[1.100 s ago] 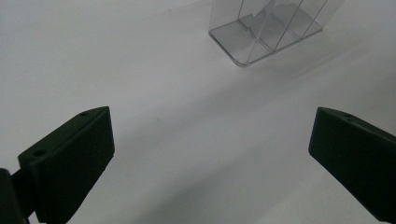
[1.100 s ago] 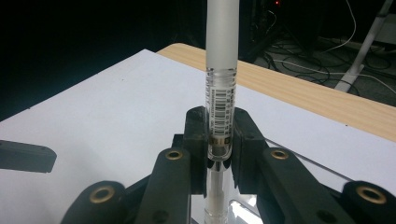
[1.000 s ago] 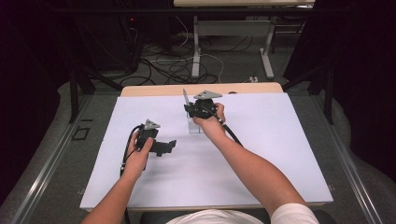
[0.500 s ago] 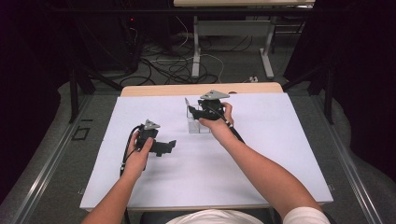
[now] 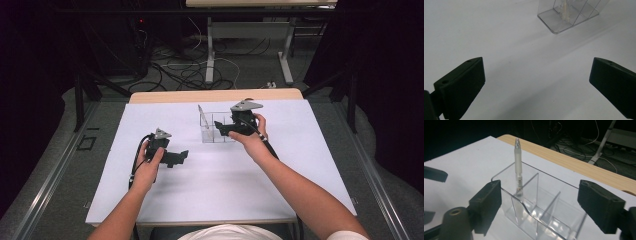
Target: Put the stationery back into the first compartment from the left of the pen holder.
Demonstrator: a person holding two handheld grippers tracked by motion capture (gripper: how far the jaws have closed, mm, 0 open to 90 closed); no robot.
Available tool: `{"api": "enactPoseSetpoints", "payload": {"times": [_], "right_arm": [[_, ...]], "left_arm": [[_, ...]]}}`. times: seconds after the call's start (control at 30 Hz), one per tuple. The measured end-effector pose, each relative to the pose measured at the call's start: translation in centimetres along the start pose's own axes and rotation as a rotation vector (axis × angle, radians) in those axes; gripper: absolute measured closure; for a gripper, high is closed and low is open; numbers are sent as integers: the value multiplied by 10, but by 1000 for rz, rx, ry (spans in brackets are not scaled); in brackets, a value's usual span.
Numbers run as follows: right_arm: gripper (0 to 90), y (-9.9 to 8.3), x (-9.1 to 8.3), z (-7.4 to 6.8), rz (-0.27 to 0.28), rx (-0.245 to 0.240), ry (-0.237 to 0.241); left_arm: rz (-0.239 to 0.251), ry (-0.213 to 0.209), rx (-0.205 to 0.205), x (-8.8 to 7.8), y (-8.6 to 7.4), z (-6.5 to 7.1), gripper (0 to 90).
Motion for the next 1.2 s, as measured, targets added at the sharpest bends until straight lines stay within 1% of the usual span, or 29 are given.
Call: {"api": "enactPoseSetpoints", "payload": {"times": [0.07,0.1,0.23,0.33,0.37,0.4,0.43,0.5,0.53,0.57,0.6,0.67,0.73,0.83,0.87,0.93,0.97,1.03,1.1,1.13,1.2], "right_arm": [[149,-1,-5,3,-16,-11,-4],[149,-2,-8,4,-18,-5,-11],[139,-5,-22,11,7,25,-20],[115,-7,-31,15,9,6,-31],[105,-8,-35,17,-3,1,-38],[91,-10,-37,18,12,4,-40],[78,-11,-40,20,13,7,-42],[55,-15,-45,23,7,9,-46],[48,-17,-48,24,-2,18,-48],[40,-19,-50,26,-4,8,-53],[30,-21,-52,27,-10,15,-56],[17,-26,-57,31,-14,14,-67],[5,-31,-61,35,-22,31,-78],[0,-39,-66,42,-37,34,-93],[0,-43,-68,45,-43,32,-100],[0,-49,-71,48,-56,45,-104],[0,-52,-72,51,-61,40,-112],[0,-57,-75,56,-75,44,-127],[0,-61,-77,59,-82,58,-131],[0,-63,-77,61,-82,48,-139],[0,-66,-78,64,-87,50,-152]], "left_arm": [[0,1,0,0,0,0,3],[2,0,-1,0,0,0,3],[2,6,-1,0,0,-1,3],[5,5,-5,0,0,-1,3],[6,6,-6,-1,0,-1,3],[6,6,-6,-1,0,-1,3],[6,6,-8,-1,0,-1,3],[6,7,-8,-1,0,-1,3],[6,7,-8,-1,0,-1,2],[6,9,-13,-1,0,-1,3],[7,9,-13,-1,0,-1,3],[6,8,-10,-1,0,-1,3],[6,11,-12,-1,0,-2,3],[2,18,-21,-1,-1,-1,3],[3,17,-20,-1,-1,-2,3],[6,15,-19,-1,-1,-2,3],[4,14,-16,-1,-1,-2,3],[1,15,-13,-1,-1,-3,3],[3,15,-16,-1,-1,-3,3],[3,14,-17,-1,-1,-3,3],[2,14,-16,-1,-1,-3,3]]}}
Point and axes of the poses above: each handheld gripper's, and its own axes: x roughly forward along the jaws, y roughly out of its top, z roughly to its right, the point moved 1 cm from there along x, roughly forward along the jaws, and after that the axes turned 11 degrees about z, right-handed, at the moved point
